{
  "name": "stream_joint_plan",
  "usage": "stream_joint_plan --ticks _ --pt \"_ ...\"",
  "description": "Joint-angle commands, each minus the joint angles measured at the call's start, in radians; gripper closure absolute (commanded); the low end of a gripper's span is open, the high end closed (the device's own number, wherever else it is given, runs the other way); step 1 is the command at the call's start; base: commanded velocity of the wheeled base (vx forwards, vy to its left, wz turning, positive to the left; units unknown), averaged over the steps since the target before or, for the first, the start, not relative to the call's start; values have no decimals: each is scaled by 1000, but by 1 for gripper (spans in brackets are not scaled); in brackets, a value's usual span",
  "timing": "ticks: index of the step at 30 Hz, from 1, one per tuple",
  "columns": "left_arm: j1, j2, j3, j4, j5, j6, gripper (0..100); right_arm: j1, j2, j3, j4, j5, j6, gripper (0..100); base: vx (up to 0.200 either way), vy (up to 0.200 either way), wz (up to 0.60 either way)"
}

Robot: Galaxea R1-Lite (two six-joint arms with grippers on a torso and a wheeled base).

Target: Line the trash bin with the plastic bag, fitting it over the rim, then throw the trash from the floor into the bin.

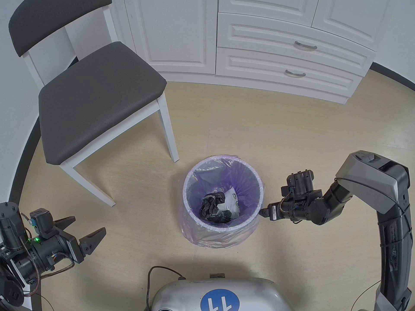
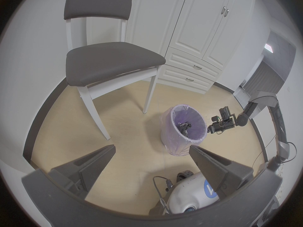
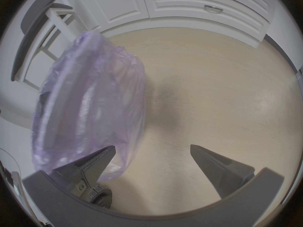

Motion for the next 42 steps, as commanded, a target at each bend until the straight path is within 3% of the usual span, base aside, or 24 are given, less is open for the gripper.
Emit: stream_joint_plan --ticks 1,7,12,14,19,27,30,32,42 --pt "-1 -18 18 25 0 0 0 -8 59 -32 7 -2 4 0 0 0 0" --pt "-4 -41 18 70 0 0 0 -11 -1 2 8 12 4 0 0 0 0" --pt "-12 -10 18 79 -1 5 0 -23 -88 72 8 72 -11 0 0 0 0" --pt "-40 56 18 62 -1 8 0 -51 -148 110 10 84 -51 0 0 0 0" --pt "-87 163 16 16 -1 19 0 -63 -214 158 7 86 -46 0 0 0 0" --pt "-104 499 -34 -308 5 29 0 -71 -404 311 -4 72 -42 0 0 0 0" --pt "-103 702 -82 -541 62 22 0 -81 -513 382 -5 63 -40 0 0 0 0" --pt "-104 771 -117 -579 62 25 0 -89 -551 399 -5 57 -40 0 0 0 0" --pt "-150 1133 -633 -473 46 25 0 -132 -689 426 -5 55 -43 0 0 0 0"
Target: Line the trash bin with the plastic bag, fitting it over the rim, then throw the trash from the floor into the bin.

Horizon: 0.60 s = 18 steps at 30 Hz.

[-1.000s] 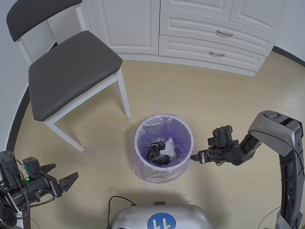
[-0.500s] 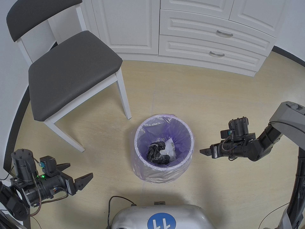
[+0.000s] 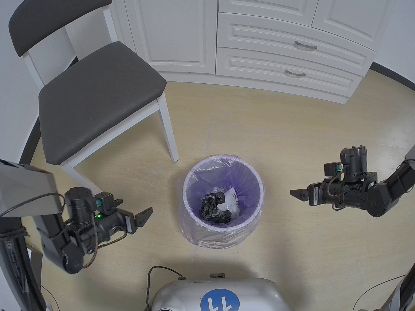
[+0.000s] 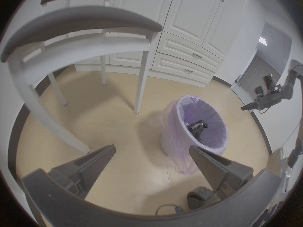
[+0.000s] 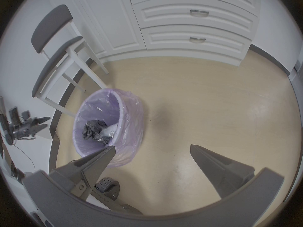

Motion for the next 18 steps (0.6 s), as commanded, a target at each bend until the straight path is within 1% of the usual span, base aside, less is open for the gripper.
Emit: stream_joint_plan --ticks 1,2,3,5,10,18 --pt "-44 344 -367 58 -13 -1 0 -44 -171 43 -2 -4 -2 0 0 0 0" --pt "-49 348 -382 68 -19 -2 0 -47 -174 43 -2 -4 -2 0 0 0 0" --pt "-61 361 -436 111 -37 -4 0 -57 -183 43 -2 1 -4 0 0 0 0" --pt "-75 375 -491 157 -49 -4 0 -73 -191 41 -2 3 -4 0 0 0 0" --pt "-92 412 -609 266 -46 -4 0 -101 -199 32 -2 4 -5 0 0 0 0" --pt "-94 478 -764 404 -43 -2 0 -101 -199 31 -2 4 -7 0 0 0 0"
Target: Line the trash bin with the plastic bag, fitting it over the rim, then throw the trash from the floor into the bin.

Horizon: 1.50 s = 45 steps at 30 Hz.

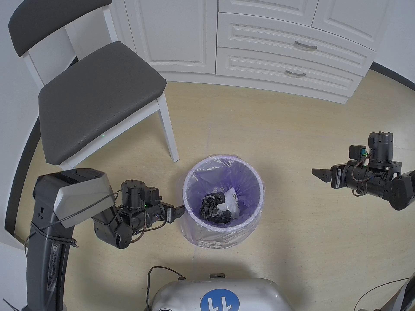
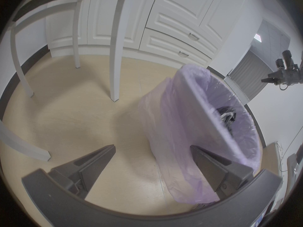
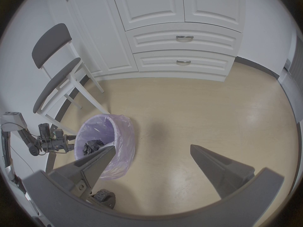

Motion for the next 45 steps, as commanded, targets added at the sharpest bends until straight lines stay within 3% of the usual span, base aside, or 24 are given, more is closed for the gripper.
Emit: stream_joint_plan --ticks 1,9,15,21,25,29,33,45 --pt "-8 91 -113 66 -1 0 0 -9 -18 -2 -1 1 -2 0 0 0 0" --pt "-4 137 -317 276 17 2 0 -7 -11 -2 -1 1 -6 0 0 0 0" --pt "-1 200 -488 397 112 3 0 2 -8 1 3 1 -7 0 0 0 0" --pt "-1 230 -580 509 109 10 0 7 -6 10 12 1 -36 0 0 0 0" --pt "3 241 -627 612 92 72 0 7 -6 21 12 1 -58 0 0 0 0" --pt "6 243 -638 613 86 99 0 11 -11 21 13 1 -58 0 0 0 0" --pt "10 229 -623 599 86 99 0 17 -17 21 13 1 -58 0 0 0 0" --pt "110 -193 8 314 86 111 0 53 -49 47 10 -8 -58 0 0 0 0"
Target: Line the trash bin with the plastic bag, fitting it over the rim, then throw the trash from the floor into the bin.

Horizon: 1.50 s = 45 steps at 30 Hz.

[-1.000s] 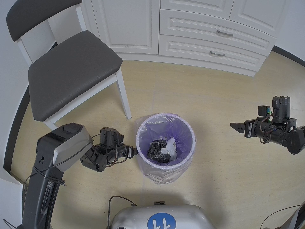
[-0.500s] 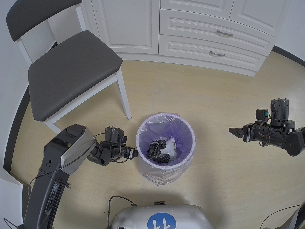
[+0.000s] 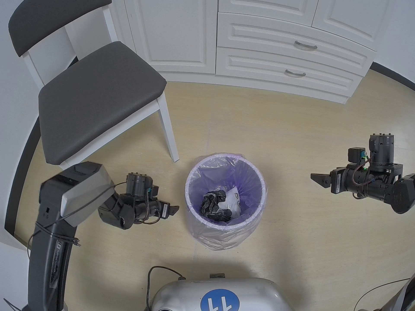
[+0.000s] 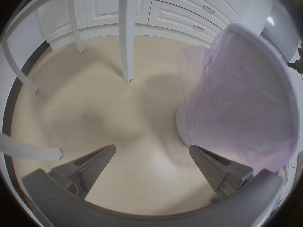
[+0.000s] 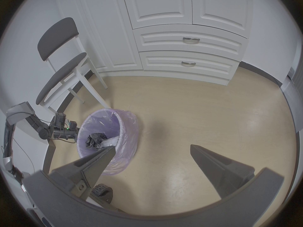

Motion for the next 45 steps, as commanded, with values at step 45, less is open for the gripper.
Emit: stream_joint_plan --ticks 45 --pt "-77 -1767 1200 -180 113 -62 0 19 -1245 660 -61 -675 149 0 0 0 0"
